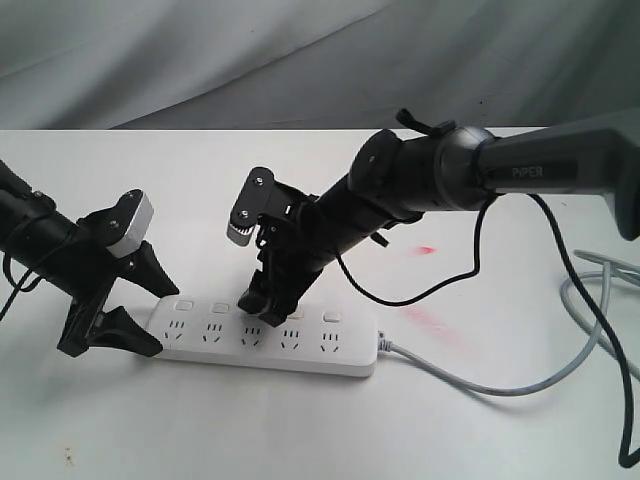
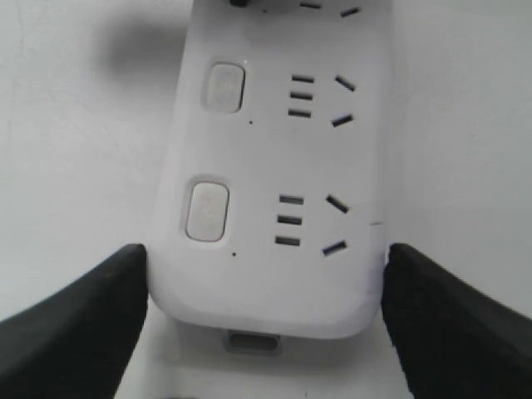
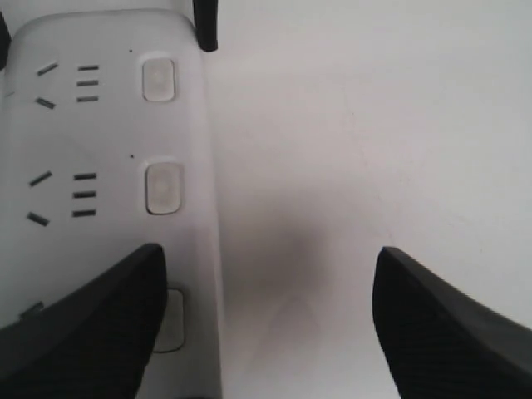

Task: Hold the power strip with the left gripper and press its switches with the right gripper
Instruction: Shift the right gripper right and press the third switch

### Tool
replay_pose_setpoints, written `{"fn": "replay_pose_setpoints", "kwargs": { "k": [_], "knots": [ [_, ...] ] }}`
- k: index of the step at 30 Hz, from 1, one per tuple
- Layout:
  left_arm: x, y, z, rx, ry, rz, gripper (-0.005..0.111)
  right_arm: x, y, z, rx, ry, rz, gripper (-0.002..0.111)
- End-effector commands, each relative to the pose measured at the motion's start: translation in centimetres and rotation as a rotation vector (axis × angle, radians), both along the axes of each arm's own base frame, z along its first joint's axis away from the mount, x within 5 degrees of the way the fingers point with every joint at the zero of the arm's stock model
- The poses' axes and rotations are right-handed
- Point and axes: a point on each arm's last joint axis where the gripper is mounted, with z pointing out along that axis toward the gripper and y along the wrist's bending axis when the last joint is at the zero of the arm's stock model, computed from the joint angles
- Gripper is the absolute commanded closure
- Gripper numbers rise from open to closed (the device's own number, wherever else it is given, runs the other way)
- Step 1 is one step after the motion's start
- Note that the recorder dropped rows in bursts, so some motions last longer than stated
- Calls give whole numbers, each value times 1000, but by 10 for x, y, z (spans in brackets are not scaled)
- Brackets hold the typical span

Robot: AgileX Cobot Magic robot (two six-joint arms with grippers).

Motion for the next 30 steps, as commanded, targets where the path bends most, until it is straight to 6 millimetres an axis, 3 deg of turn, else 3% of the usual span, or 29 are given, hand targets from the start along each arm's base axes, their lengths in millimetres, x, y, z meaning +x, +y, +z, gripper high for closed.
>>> {"fn": "replay_pose_setpoints", "kwargs": {
  "k": [1,11,30],
  "knots": [
    [2,-1,1,2,-15,3,107,0,-4,-12,-57,-10,34,43],
    [2,-1,1,2,-15,3,107,-1,-10,-31,-131,-14,33,43],
    [2,-1,1,2,-15,3,107,-5,-16,-33,-201,-5,74,43]
  ]
}}
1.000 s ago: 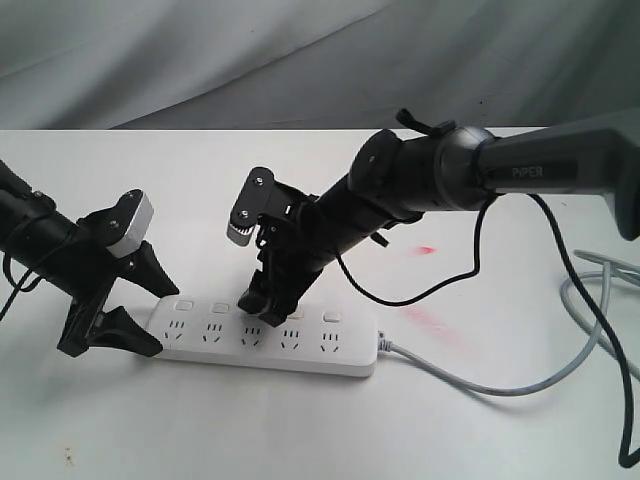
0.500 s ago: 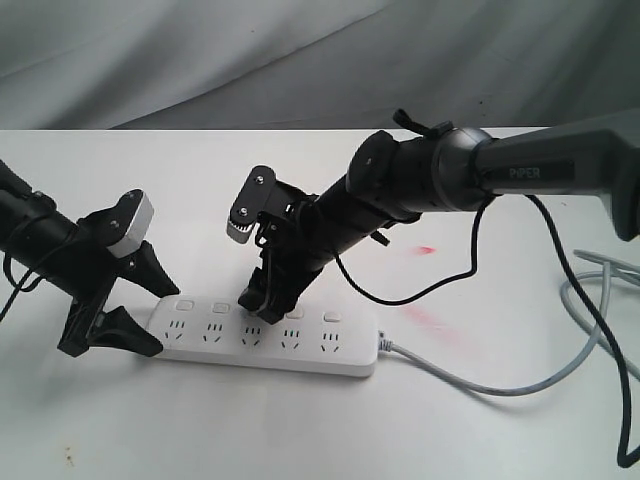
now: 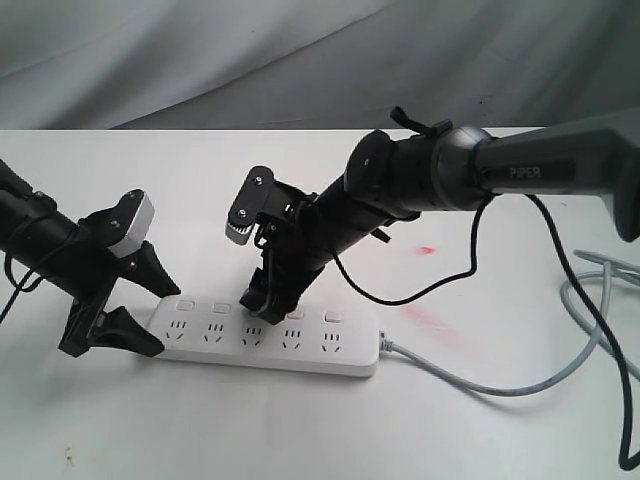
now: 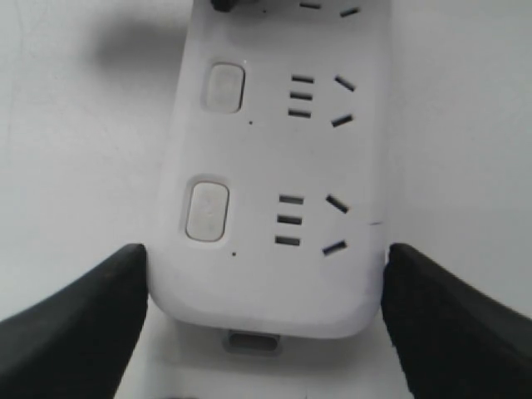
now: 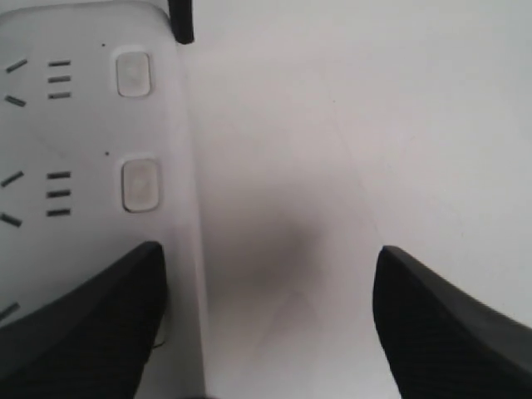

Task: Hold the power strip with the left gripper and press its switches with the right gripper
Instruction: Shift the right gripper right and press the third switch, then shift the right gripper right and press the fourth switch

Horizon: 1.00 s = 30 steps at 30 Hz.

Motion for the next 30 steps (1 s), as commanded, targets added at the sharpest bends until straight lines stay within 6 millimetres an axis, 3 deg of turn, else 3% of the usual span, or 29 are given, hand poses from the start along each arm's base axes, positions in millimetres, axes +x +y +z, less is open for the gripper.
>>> {"fn": "replay_pose_setpoints", "kwargs": {
  "k": [1,6,12,17,23,30],
  "knots": [
    [2,0,1,3,-15,3,107,-6,-13,-28,-145,3,115,43],
    [2,0,1,3,-15,3,107,-7,-9,-18,-88,30,63,43],
    [2,0,1,3,-15,3,107,-7,-11,47,26,-56,43,43],
    [2,0,1,3,-15,3,107,3,-29,69,58,-91,-7,43],
    [2,0,1,3,-15,3,107,4,-40,65,95,-11,19,43],
    [2,0,1,3,-15,3,107,-2,-44,30,84,8,9,43]
  ]
}}
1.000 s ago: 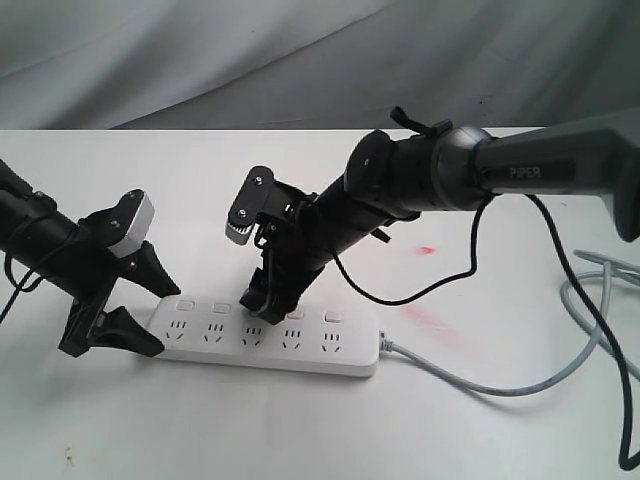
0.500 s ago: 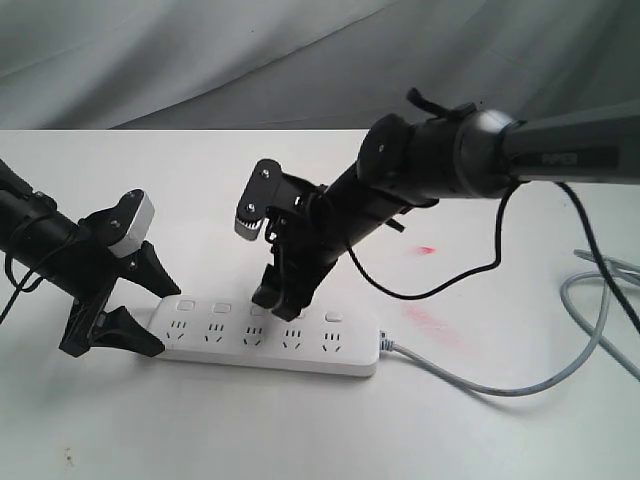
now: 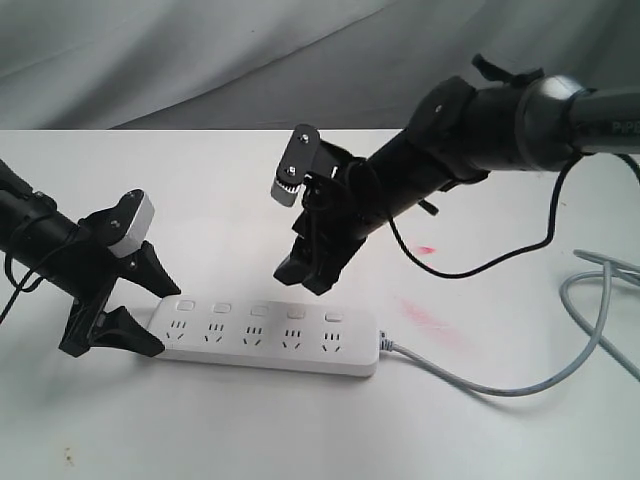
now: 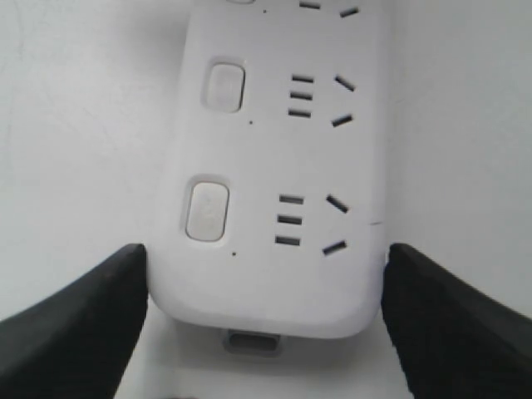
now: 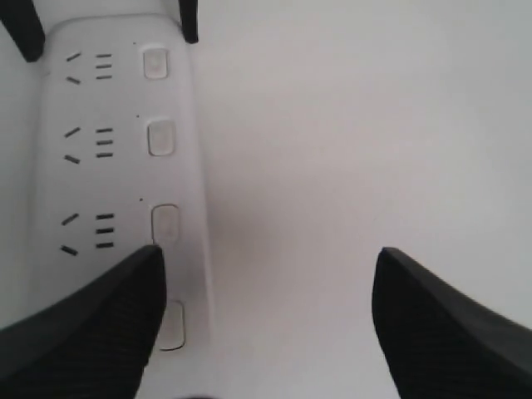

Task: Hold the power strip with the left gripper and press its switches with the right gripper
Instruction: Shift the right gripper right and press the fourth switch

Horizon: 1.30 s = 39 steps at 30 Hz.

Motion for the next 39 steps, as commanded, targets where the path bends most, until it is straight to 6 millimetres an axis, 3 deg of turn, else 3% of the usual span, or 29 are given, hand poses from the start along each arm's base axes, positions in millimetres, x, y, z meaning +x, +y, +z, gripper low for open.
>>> {"fn": "replay_pose_setpoints", "kwargs": {
  "k": [1,19,29,39],
  "knots": [
    [2,0,2,8,-18,-1,107,-2,-4,-22,-9,9,-15,43],
    [2,0,2,8,-18,-1,107,-3,-6,-40,-55,28,7,43],
    [2,0,2,8,-18,-1,107,-4,-11,-61,-104,24,-16,43],
    [2,0,2,8,-18,-1,107,-10,-8,-64,-128,41,38,43]
  ]
}}
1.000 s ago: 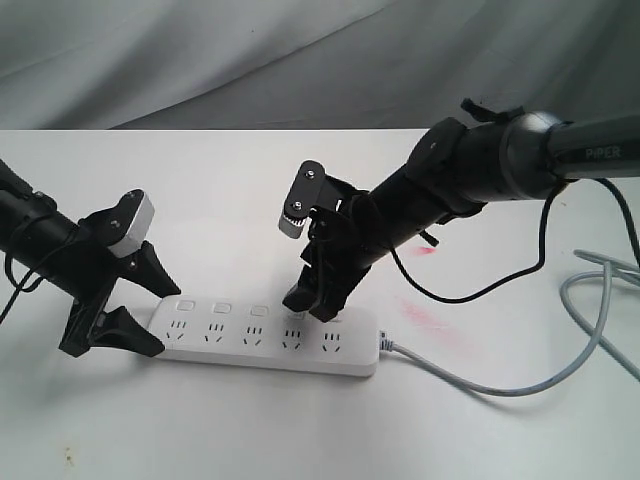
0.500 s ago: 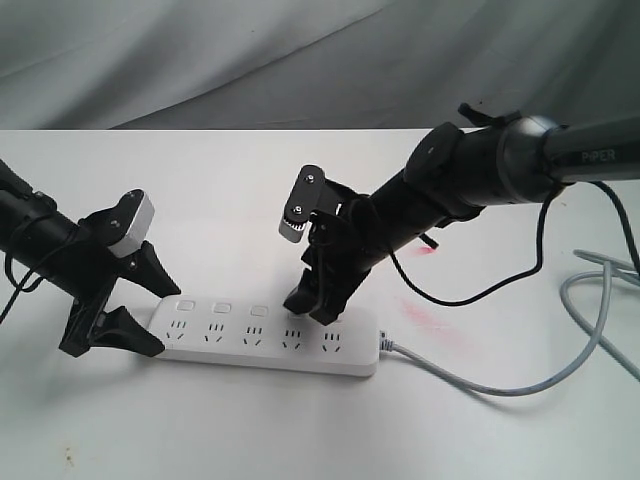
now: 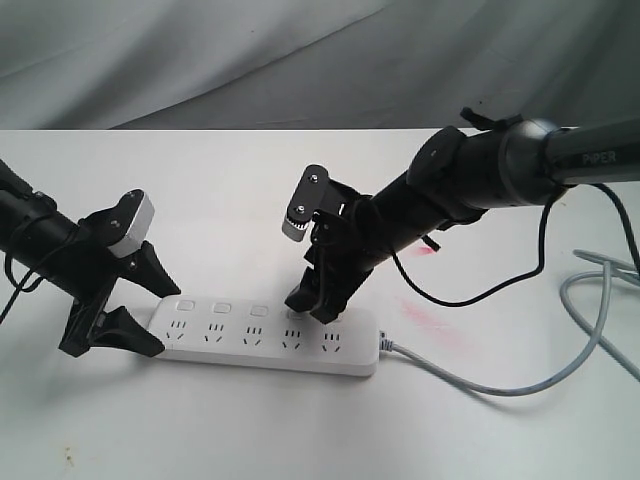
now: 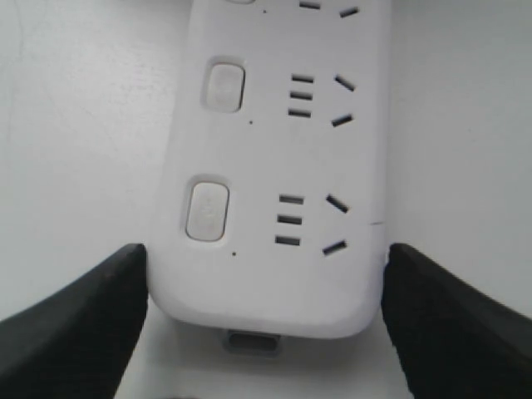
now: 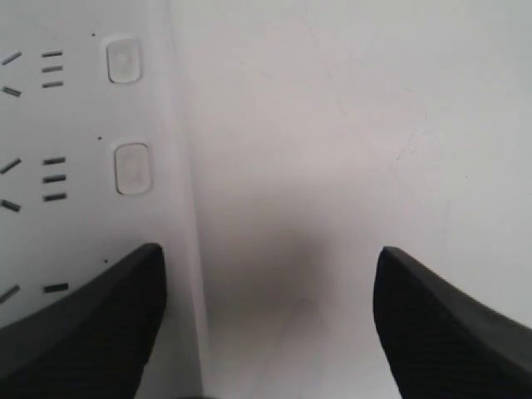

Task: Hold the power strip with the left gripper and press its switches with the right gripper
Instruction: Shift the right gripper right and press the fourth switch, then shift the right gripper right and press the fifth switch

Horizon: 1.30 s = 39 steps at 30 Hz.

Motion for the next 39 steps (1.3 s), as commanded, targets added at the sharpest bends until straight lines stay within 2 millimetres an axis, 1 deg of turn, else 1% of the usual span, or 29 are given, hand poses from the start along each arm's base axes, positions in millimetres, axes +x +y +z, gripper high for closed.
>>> {"fn": "replay_pose_setpoints", "kwargs": {
  "k": [1,9,11,12,14,20,22,24,28,32,39],
  "knots": [
    [2,0,2,8,-18,-1,107,-8,-3,-22,-80,17,73,43],
    [2,0,2,8,-18,-1,107,-12,-1,-39,-99,62,72,43],
    [2,0,2,8,-18,-1,107,-12,0,-39,-85,80,49,43],
    [2,0,2,8,-18,-1,107,-12,1,-35,-68,79,36,43],
    [2,0,2,8,-18,-1,107,-11,2,-22,-33,61,18,43],
    [2,0,2,8,-18,-1,107,-10,3,41,58,-83,22,43],
    [2,0,2,8,-18,-1,107,-11,-1,55,77,-101,19,43],
    [2,0,2,8,-18,-1,107,-10,-7,64,91,-102,15,43],
    [2,0,2,8,-18,-1,107,-6,-21,64,102,-50,7,43],
    [2,0,2,8,-18,-1,107,-8,-34,51,82,-7,-22,43],
    [2,0,2,8,-18,-1,107,-16,-44,30,29,-8,-86,43]
  ]
}}
